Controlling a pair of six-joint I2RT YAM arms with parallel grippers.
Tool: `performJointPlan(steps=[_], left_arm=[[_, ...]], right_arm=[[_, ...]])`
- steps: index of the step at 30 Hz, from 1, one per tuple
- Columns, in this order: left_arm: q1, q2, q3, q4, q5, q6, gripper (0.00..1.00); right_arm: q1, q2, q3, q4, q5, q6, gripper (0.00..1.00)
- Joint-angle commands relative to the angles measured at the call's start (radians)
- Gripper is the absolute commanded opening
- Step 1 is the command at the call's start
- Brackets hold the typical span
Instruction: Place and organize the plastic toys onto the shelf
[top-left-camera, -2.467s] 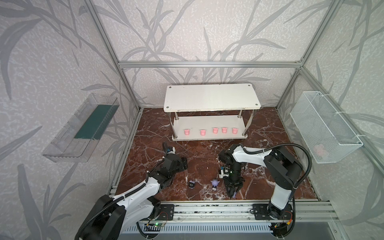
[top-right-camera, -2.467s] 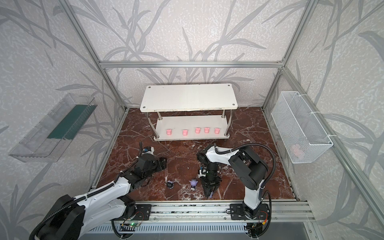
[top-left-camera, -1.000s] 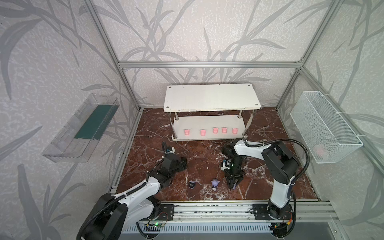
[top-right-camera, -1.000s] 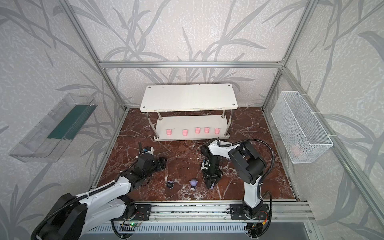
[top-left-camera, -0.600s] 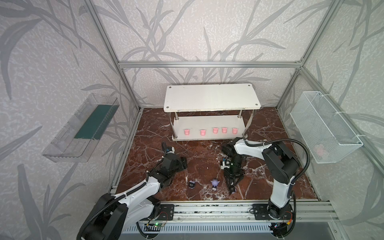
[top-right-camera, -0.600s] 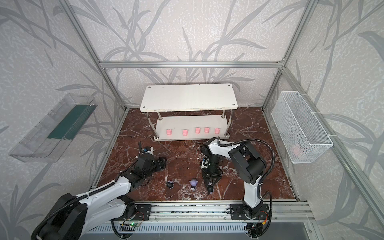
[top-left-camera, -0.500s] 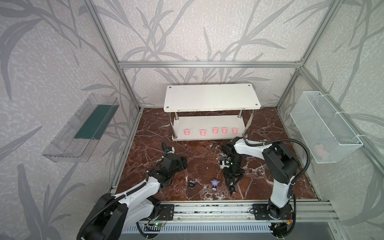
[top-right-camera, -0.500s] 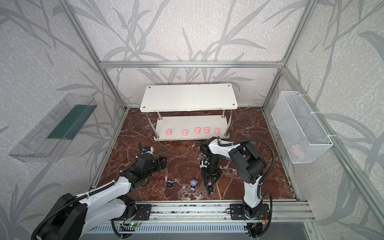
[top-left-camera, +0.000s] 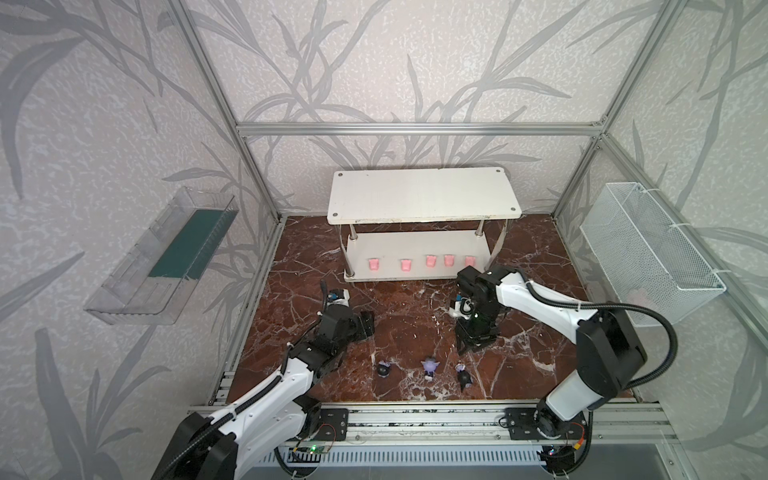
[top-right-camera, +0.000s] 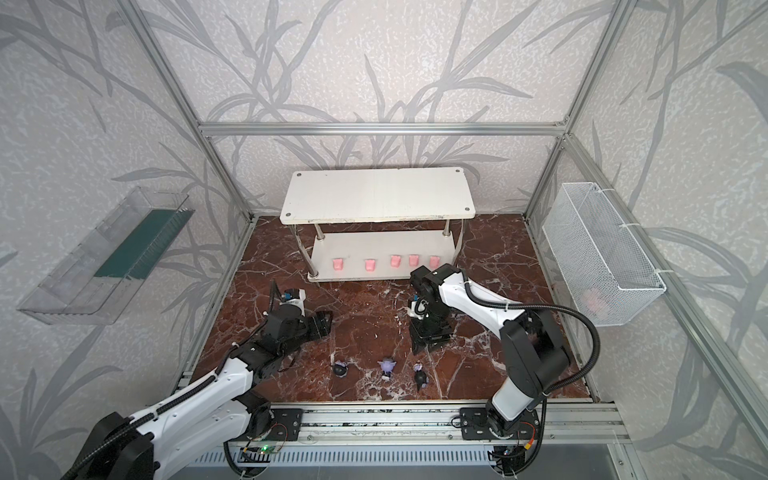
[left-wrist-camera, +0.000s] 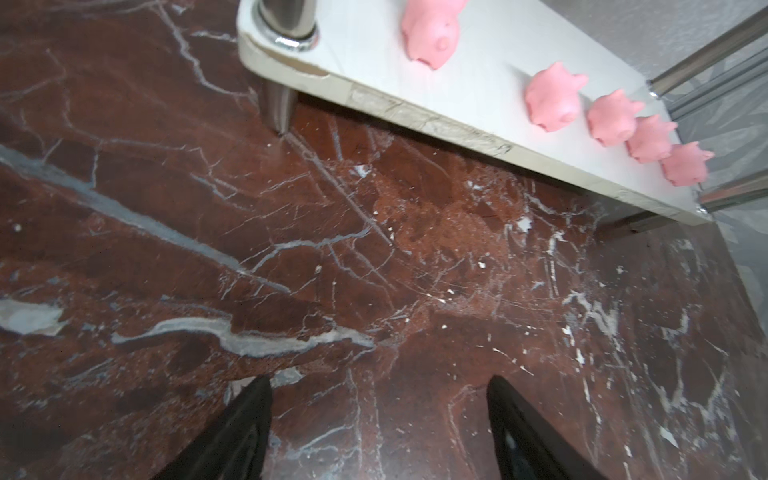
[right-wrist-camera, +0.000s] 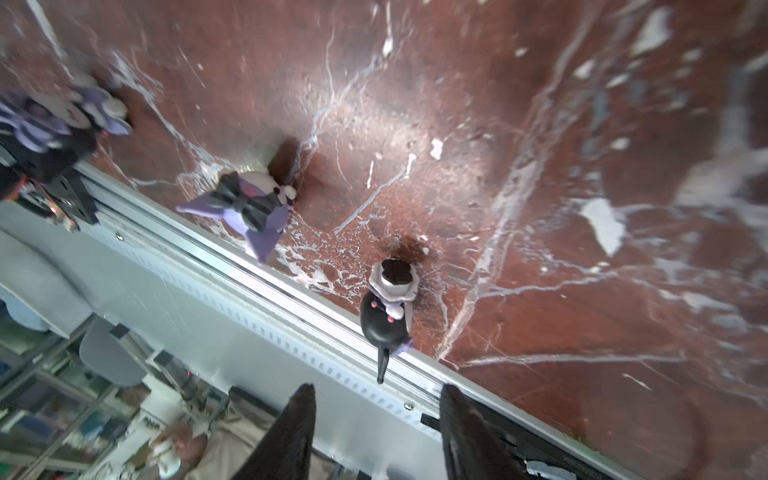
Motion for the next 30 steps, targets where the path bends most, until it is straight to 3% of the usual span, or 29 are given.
performJointPlan(steps=[1,8,13,19,25,30], left_arm=[[0.003,-0.047,0.107,-0.09,0.048,0.083,0.78],[-0.053,-0.063,0.351,-0.219,0.175,0.166,0.76],[-0.309,0.062,0.519,-0.36,0.182,0.335,0.76],[-0.58,0.264,0.638,-0.486,0.101,0.504,0.76],[-0.751,0.478,0.774,-0.618,0.042,0.62,0.76],[-0.854,0.615,0.834,-0.633,0.022,0.682,0.81]], right_arm=[[-0.011,-0.125,-0.014,0.025,0.081,0.074,0.5],[-0.012,-0.451,-0.199,0.204,0.229,0.231,0.5],[-0.015,-0.673,-0.312,0.27,0.331,0.271,0.5],[-0.016,-0.873,-0.374,0.275,0.461,0.34,0.49],[-0.018,-1.105,-0.429,0.237,0.67,0.407,0.5],[-0.019,-1.257,-0.464,0.19,0.771,0.473,0.52]])
